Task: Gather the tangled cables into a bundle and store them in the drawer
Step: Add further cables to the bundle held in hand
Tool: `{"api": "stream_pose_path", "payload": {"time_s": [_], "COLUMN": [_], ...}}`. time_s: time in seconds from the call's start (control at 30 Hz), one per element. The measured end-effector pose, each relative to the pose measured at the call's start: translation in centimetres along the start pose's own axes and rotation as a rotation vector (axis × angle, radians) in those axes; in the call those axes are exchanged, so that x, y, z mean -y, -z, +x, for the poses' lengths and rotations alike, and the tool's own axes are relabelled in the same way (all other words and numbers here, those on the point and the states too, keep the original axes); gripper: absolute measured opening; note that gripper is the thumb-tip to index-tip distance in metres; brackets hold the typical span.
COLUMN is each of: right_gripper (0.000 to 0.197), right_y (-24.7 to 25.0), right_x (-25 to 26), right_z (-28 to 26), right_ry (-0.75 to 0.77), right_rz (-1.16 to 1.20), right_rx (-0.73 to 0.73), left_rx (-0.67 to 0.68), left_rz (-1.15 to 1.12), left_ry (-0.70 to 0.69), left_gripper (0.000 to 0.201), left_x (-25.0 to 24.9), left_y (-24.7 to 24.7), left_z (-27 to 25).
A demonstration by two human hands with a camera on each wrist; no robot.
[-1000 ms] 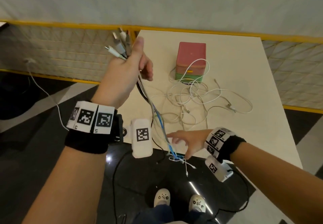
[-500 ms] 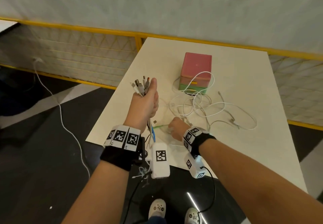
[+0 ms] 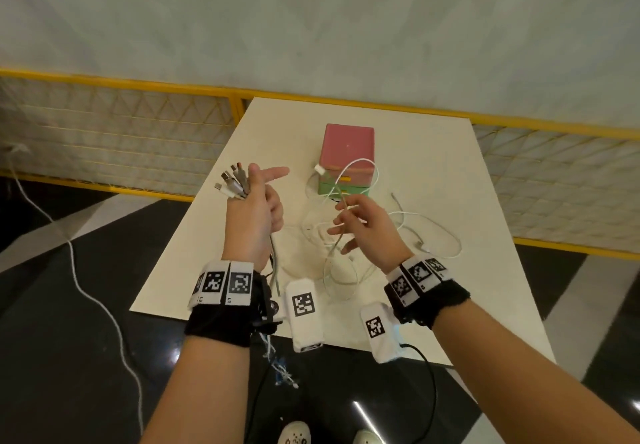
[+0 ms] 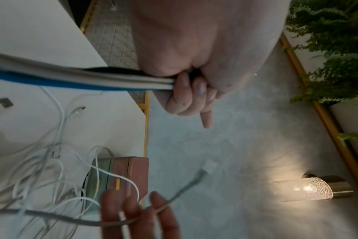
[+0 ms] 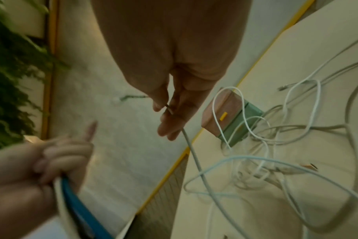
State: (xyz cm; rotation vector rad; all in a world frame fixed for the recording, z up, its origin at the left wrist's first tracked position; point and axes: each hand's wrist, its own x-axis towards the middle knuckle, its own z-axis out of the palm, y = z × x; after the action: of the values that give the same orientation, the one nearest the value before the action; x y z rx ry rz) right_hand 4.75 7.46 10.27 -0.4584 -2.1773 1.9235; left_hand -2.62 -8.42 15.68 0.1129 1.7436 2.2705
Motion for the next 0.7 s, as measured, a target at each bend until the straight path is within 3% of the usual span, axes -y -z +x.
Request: {"api": "stream_pose_path", "payload": {"time_s": [0.1,0.3,0.47,0.7], "right_gripper": [0.015,0.008,0.012,0.010], "right_y": [0.7,0.9,1.6,1.5], "right_x": [2.2,4.0,4.1,4.5], "right_z": [-1.3,-3.6,-4.9,-5.0], "right_ry": [0.078,0.142,0.171,0.231], "right_rz": [0.078,0.008,-0.134,-0.082], "right_rx": [0.019,0.082,0.153,0.136], "left_rx": [0.037,0.251,0.182,0.207], "left_rz": [0.027,0.101,0.106,0.078], "left_ry": [0.022,0.029,-0.024,-0.110], "left_gripper": [0.046,0.035,0.038,0.048], "left_x": [0.8,1.1,0.1,0.2], "left_y": [-1.3,-3.9,-4.2,-5.0], "left_z": [-0.6,-2.1,-2.1,-2.9]}}
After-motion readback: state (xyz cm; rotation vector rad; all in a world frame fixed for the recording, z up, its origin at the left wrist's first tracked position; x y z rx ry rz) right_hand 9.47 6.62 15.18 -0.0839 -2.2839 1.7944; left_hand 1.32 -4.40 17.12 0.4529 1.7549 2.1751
